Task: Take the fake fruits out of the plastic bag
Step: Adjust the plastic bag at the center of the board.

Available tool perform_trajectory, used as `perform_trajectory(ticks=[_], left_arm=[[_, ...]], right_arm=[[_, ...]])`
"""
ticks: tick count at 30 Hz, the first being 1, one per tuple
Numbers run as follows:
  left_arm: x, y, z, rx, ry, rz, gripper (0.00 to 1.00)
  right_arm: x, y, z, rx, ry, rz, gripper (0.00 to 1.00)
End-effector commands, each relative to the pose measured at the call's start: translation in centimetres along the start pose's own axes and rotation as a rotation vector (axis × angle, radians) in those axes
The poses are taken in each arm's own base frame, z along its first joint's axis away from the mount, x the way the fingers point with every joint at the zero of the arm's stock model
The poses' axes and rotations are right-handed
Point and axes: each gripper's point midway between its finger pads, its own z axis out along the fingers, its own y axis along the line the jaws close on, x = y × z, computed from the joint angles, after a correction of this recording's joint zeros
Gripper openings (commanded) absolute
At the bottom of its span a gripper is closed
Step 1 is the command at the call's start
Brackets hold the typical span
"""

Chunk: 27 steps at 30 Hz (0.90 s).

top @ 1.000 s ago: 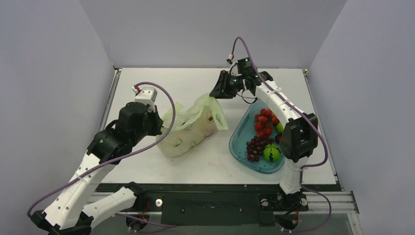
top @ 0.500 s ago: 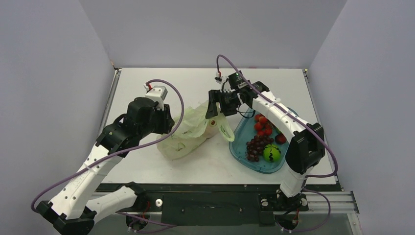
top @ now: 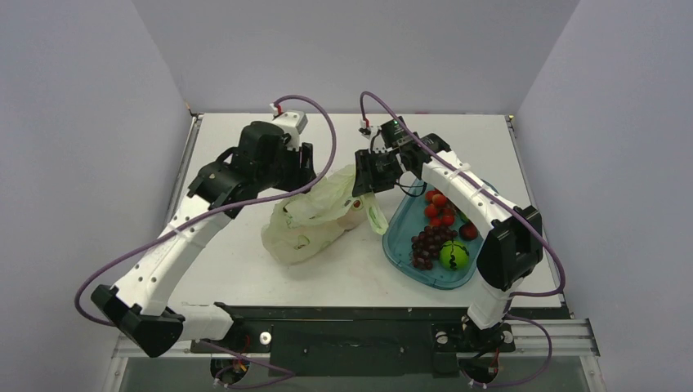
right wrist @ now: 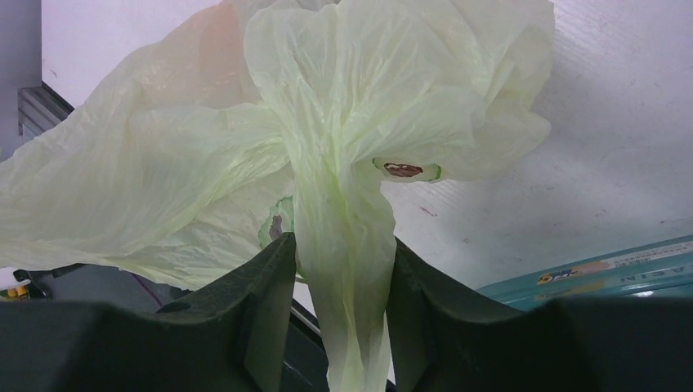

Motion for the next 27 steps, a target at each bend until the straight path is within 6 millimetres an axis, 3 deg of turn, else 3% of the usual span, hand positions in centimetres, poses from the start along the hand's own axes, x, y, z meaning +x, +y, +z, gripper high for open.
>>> perform_trajectory(ticks=[1,6,10,14,15,19,22,27], left_arm=[[-0.7,-2.0,1.8,0.07,0.027,0.076,0.5],[0.3,-1.3,3.8,-0.015,0.071,0.124,0.5],[0.8,-1.2,4.8,-0.041,0.108,0.141,0.42],[0.4,0.3,3.9,-0.127,0.099,0.143,0.14],[-0.1,1.5,3.2,-0.201,0.084,0.136,0.02],[-3.5,5.6,-0.7,-0.451,-0.046,0.107,0.0],[-6.2,7.5,-4.2,-0.551,-0.177,0.072,0.0],[-9.6,10.1,-9.7,-0.71,-0.369,0.02,0.0]], right_arm=[[-1.0,0.9,-1.2,-0.001,-0.039,-0.04,0.38],[-0.9,1.1,-1.4,-0.003,-0.04,-0.04,0.38],[-1.0,1.1,-1.3,0.001,-0.038,-0.04,0.33],[-1.7,1.2,-1.6,0.011,-0.058,-0.035,0.26],[-2.2,1.4,-1.8,0.011,-0.073,-0.034,0.2],[-4.9,1.7,-2.9,0.027,-0.139,-0.006,0.0],[-7.2,1.6,-3.7,0.038,-0.193,0.031,0.0],[-12.8,0.1,-6.0,0.044,-0.33,0.147,0.0]])
